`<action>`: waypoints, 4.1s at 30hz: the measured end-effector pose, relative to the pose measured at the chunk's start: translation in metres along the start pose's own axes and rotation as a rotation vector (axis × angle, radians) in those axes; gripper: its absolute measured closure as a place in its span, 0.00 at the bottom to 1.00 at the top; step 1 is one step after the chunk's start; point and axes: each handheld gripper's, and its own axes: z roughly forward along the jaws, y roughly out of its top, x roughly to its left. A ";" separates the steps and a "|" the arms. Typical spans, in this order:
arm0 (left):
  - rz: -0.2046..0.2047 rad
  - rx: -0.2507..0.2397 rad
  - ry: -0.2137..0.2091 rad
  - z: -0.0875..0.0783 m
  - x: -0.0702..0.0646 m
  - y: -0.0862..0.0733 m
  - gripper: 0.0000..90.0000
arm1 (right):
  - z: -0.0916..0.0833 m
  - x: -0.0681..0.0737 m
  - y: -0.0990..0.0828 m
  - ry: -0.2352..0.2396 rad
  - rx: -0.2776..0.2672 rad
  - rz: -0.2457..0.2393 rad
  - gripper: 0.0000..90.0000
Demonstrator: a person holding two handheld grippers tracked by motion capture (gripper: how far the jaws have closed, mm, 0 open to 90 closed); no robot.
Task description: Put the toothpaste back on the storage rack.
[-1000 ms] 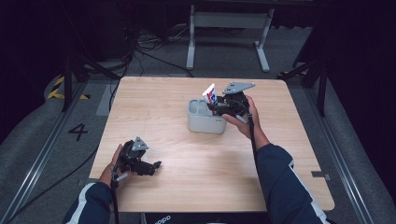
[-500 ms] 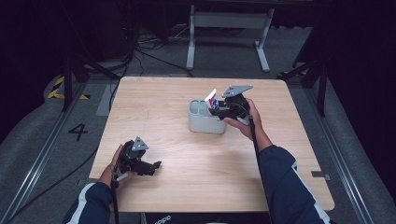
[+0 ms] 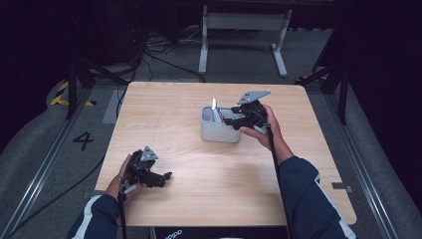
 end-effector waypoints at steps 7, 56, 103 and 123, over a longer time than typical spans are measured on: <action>0.000 0.000 0.000 0.000 0.000 0.000 0.00 | -0.009 -0.001 -0.002 -0.013 -0.020 0.003 0.46; -0.001 0.000 0.001 0.000 0.000 0.000 0.00 | -0.104 0.017 -0.082 -0.169 0.087 -0.151 0.35; 0.003 -0.003 -0.003 0.001 0.000 0.001 0.00 | -0.147 -0.012 -0.262 -0.194 0.101 0.259 0.20; -0.006 -0.002 0.000 0.000 -0.001 0.000 0.01 | -0.147 -0.013 -0.262 -0.205 0.107 0.274 0.17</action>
